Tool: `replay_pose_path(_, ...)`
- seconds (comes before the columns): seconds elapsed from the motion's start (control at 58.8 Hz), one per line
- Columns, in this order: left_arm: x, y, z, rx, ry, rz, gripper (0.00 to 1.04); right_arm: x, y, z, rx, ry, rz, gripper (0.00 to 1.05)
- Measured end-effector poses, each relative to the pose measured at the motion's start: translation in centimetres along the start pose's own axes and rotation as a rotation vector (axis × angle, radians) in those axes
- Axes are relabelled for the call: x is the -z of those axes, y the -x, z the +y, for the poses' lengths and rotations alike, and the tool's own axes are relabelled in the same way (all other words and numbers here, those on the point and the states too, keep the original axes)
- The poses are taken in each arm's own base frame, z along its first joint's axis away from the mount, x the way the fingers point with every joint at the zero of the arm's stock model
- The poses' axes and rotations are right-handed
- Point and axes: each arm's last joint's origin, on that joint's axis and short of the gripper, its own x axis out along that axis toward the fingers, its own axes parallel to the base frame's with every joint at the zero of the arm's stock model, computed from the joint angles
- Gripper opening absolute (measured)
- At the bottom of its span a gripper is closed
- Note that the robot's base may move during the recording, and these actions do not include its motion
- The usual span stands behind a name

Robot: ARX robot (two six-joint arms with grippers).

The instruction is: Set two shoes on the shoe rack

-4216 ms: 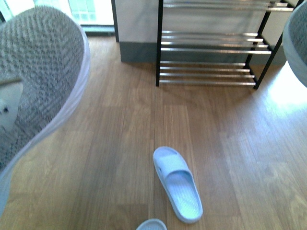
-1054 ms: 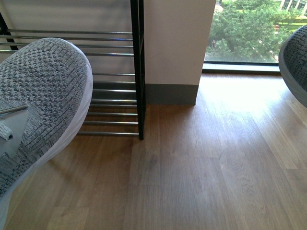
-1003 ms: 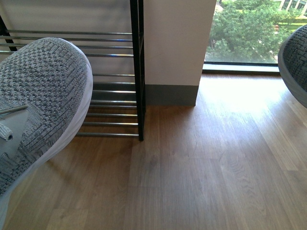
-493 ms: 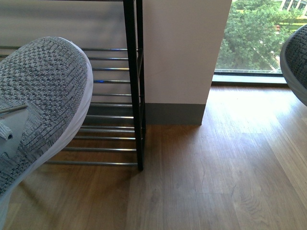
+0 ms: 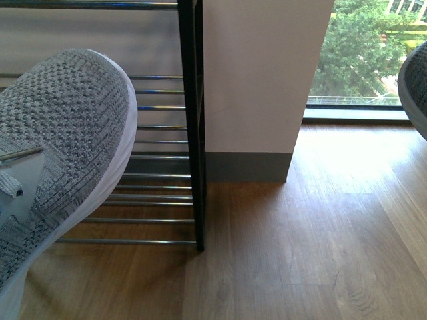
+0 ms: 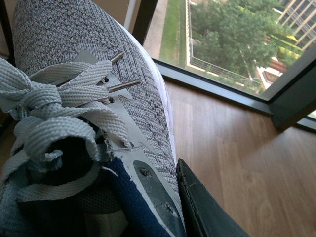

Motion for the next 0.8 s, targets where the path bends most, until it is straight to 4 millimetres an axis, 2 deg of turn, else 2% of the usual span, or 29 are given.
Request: replay_pose_path(0.799,-0.03,-0.02,0.07,-0.014,0.001,-0.003,0.02,-0.02,0.00,0.11,-0.017,-0.001,-0.007,0.01)
